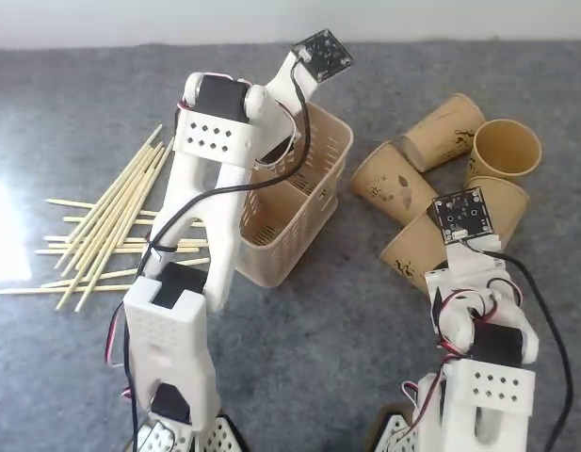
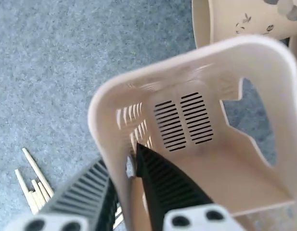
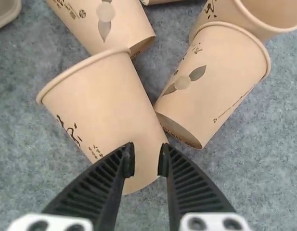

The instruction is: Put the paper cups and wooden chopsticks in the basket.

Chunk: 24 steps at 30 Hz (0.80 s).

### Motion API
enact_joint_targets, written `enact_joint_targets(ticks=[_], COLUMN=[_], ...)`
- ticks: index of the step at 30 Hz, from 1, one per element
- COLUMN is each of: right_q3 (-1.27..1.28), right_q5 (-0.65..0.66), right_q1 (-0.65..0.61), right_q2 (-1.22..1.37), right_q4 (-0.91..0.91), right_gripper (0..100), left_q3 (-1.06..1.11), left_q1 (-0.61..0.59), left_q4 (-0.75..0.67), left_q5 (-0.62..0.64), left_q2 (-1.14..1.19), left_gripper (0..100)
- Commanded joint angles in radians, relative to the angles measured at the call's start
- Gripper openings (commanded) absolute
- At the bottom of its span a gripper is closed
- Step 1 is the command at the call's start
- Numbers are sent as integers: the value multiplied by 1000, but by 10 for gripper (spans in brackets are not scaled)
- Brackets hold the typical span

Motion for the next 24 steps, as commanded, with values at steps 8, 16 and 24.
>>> enact_joint_targets(ticks=[8, 16, 24], right_q3=[-6, -5, 25], right_q5=[-2, -2, -3], right_q1=[-5, -5, -5], right_q2=[-18, -18, -18], right_q4=[-22, -19, -53], right_gripper=[98, 97, 97], left_q3=[74, 110, 189], left_q1=[29, -31, -443], left_q4=[32, 31, 31], left_q5=[86, 81, -74], left_q2=[-224, -503, -756], left_gripper=[375, 375, 375])
